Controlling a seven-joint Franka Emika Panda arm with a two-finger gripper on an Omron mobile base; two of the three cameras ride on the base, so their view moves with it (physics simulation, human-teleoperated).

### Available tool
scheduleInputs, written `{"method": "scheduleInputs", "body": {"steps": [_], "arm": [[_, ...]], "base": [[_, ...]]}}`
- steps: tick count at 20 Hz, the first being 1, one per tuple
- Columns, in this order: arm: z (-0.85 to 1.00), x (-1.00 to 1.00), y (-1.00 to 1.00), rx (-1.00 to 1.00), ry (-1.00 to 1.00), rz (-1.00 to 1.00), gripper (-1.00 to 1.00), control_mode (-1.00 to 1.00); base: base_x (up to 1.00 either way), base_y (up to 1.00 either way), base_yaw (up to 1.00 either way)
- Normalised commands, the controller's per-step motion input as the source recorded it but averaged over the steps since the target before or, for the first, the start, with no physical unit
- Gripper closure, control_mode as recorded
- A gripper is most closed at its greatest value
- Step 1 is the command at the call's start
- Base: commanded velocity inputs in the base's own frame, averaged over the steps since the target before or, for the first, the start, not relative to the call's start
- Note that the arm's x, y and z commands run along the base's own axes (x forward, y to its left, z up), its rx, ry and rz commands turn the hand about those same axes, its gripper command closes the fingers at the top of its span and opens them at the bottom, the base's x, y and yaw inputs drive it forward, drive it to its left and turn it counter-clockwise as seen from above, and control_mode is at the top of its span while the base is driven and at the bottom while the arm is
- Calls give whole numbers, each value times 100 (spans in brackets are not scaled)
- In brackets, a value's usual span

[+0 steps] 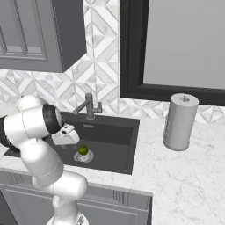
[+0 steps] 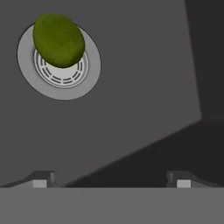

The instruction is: Pick the lime from the sink and place it in the bowl. Then pick the bowl and place it in the microwave. Then close the microwave door and press the start button.

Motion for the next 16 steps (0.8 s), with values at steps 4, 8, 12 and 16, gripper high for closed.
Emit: {"method": "scheduleInputs", "body": {"steps": [4, 8, 12, 16], "arm": [[-34, 9, -23, -4, -5, 1, -100, -100], [-18, 24, -8, 0, -11, 2, -100, -100], [-30, 28, 0, 0, -13, 4, -100, -100], [-32, 18, 0, 0, -13, 6, -100, -100]], "base": [[0, 0, 0], [0, 0, 0], [0, 0, 0], [0, 0, 0]]}}
